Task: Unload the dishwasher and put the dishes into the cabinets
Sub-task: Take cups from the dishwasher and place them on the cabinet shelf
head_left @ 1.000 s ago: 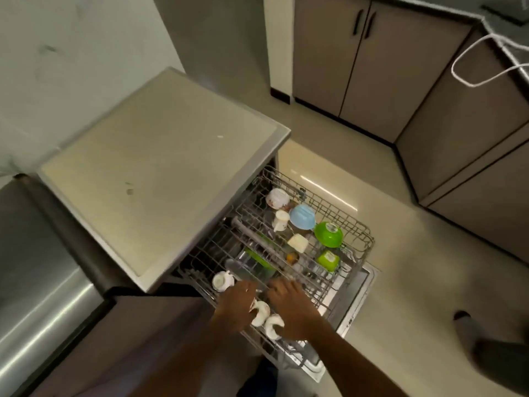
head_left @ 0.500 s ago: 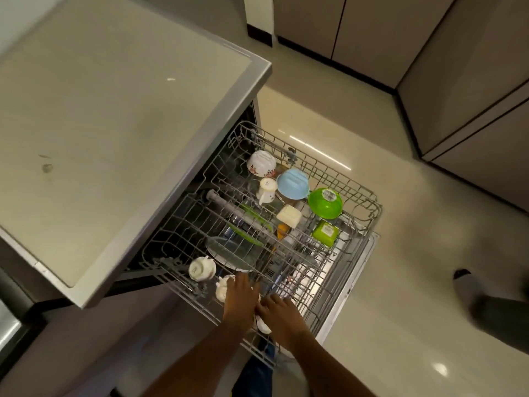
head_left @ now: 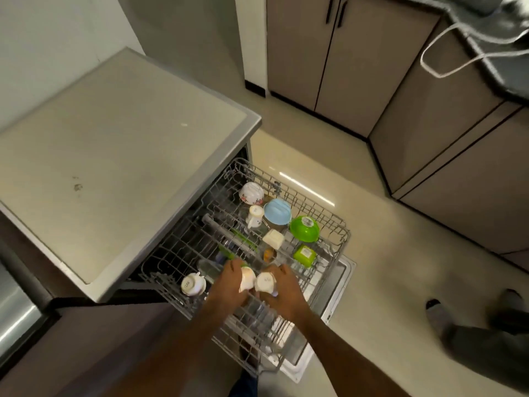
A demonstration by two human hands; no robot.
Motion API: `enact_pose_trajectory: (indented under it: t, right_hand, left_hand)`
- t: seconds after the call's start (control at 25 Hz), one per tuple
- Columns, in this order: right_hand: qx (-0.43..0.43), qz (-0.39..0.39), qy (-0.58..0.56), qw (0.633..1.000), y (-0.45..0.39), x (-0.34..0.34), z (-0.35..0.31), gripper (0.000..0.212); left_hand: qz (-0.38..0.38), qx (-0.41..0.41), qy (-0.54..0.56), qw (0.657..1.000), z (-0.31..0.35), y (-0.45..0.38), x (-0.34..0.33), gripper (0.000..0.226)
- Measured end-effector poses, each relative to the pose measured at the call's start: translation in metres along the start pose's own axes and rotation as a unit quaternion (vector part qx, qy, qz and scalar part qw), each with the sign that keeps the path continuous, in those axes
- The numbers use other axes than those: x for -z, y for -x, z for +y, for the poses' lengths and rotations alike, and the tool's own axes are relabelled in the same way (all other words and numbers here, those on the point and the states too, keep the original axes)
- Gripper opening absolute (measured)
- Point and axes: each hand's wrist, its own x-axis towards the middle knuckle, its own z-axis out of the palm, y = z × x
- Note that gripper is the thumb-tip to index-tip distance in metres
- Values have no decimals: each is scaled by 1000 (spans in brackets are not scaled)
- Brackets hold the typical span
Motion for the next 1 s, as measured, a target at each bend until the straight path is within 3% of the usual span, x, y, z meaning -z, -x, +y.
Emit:
enact_pose_trajectory:
  t: [0.08,0.2,0.4,0.56,0.8,1.0]
  right_hand:
    - [48,80,2,996,-15,49,-38,33]
    - [74,181,-27,980,-23,126,-113,43]
    - [185,258,-42,947,21,243,-280,41]
    - [292,282,-35,913,83,290,-402,47]
    - [413,232,-126,872,209,271,-545,45]
    - [483,127,-192,845,267,206,-653,37]
  left_hand:
    - [62,15,133,989,14,-2,57,67]
    - [198,-4,220,955,45,11,154,58]
    - [348,-57,226,908,102,103,331,55]
    - [401,-41,186,896,125,212,435,68]
    - [502,-46,157,849,102,399,496,57]
    - [549,10,135,825,35,546,528,47]
